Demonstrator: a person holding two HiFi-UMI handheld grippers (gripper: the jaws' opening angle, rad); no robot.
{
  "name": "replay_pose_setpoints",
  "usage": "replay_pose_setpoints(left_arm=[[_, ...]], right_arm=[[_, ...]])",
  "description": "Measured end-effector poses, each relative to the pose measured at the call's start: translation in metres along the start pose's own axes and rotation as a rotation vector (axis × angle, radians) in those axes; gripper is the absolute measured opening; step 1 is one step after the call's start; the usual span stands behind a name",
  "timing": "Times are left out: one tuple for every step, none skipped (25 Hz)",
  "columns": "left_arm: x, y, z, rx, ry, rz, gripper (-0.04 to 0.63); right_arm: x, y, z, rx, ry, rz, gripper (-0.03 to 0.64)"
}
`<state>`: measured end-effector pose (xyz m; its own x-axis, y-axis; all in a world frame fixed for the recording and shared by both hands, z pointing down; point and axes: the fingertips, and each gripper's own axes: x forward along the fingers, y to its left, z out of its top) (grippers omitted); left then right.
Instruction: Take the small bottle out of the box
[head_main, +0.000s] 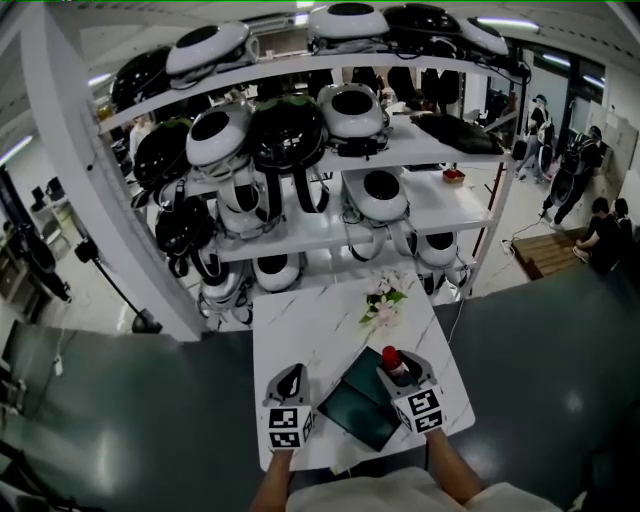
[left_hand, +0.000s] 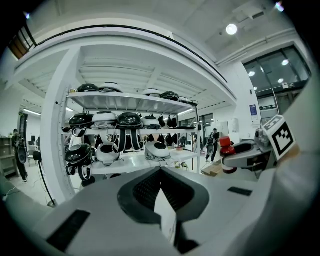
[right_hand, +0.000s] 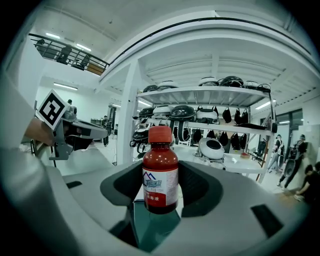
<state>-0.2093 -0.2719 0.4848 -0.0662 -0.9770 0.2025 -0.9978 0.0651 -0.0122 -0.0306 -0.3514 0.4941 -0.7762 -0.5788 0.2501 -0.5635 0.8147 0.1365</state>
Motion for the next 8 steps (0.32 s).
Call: replay_pose_setpoints(left_arm=[[0.0, 0.0003, -0.0002, 0.0, 0.001, -0.001, 0.018], [0.0002, 0.0004, -0.0001, 0.0, 0.001, -0.001, 0.018], [0.0004, 0.0004, 0.0001, -0.001, 0.001, -0.001, 0.018], [0.0008, 0.0002, 0.0, -0.001, 0.003, -0.001, 0.018], [0.0011, 0.0, -0.0003, -0.001, 0.005, -0.001, 0.018], [0.0014, -0.0003, -0.0007, 0.0, 0.006, -0.002, 0.018], [0.0018, -0.0006, -0.0012, -0.001, 0.006, -0.002, 0.018], [0.0022, -0.001, -0.0017, -0.001, 0.006, -0.002, 0.018]], right_arm=[[0.0005, 0.0008, -0.0004, -0.001, 0.002, 0.001, 0.233], [0.001, 0.0013, -0.0009, -0.001, 0.004, 0.002, 0.233], [0.0015, 0.0016, -0.0014, 0.0, 0.005, 0.003, 0.233], [0.002, 0.0019, -0.0017, 0.0, 0.006, 0.004, 0.233], [0.0026, 0.0022, -0.0021, -0.001, 0.006, 0.006, 0.233], [0.0032, 0.0026, -0.0026, -0.001, 0.006, 0.007, 0.233], [0.0037, 0.0029, -0.0032, -0.002, 0.006, 0.009, 0.233], [0.0042, 0.0032, -0.0039, -0.003, 0.007, 0.011, 0.233]])
